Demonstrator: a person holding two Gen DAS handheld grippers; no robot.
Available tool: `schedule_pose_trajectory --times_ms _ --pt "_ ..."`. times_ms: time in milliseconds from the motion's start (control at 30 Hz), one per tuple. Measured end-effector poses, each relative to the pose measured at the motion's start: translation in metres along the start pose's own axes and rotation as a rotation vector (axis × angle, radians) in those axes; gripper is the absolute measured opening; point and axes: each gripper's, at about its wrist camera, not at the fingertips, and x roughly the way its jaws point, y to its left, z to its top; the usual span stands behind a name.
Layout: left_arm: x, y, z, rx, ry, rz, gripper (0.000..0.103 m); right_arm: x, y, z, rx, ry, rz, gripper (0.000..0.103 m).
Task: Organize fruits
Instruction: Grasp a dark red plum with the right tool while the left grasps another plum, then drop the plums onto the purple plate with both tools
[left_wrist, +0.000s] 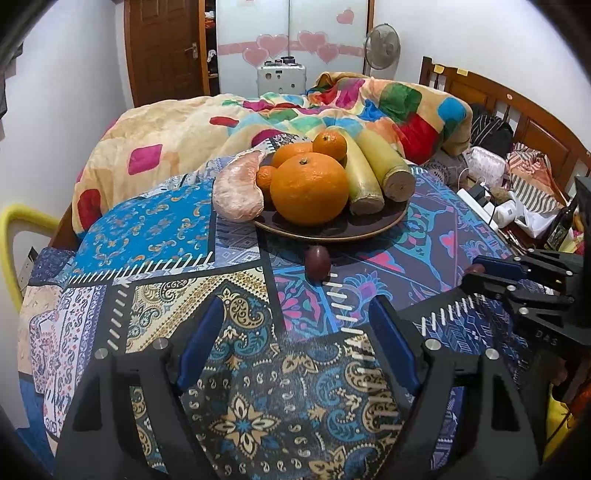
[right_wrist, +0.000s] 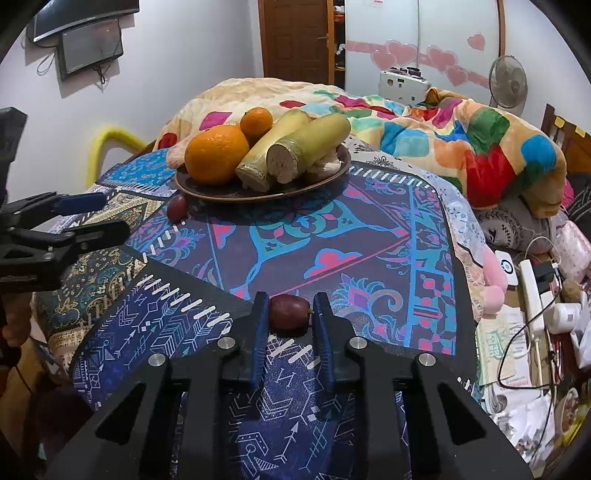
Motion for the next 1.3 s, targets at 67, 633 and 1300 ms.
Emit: schedule_pose_trajectory --times_ms 67,633,1300 --pt "0.005 -0.001 0.003 0.006 0.011 -0.005 0.076 -0.002 -0.002 0.002 0.005 -0.006 0.004 0.022" --pt "0.049 -0.012 0.029 0.057 0.118 -0.022 0.034 0.001 -0.013 0.023 0.003 -0.054 0.020 0.022" --pt "0.026 0.014 0.035 0.006 0.042 -0.039 0.017 0.010 0.013 0.049 -0.049 -0.086 0.066 0.022"
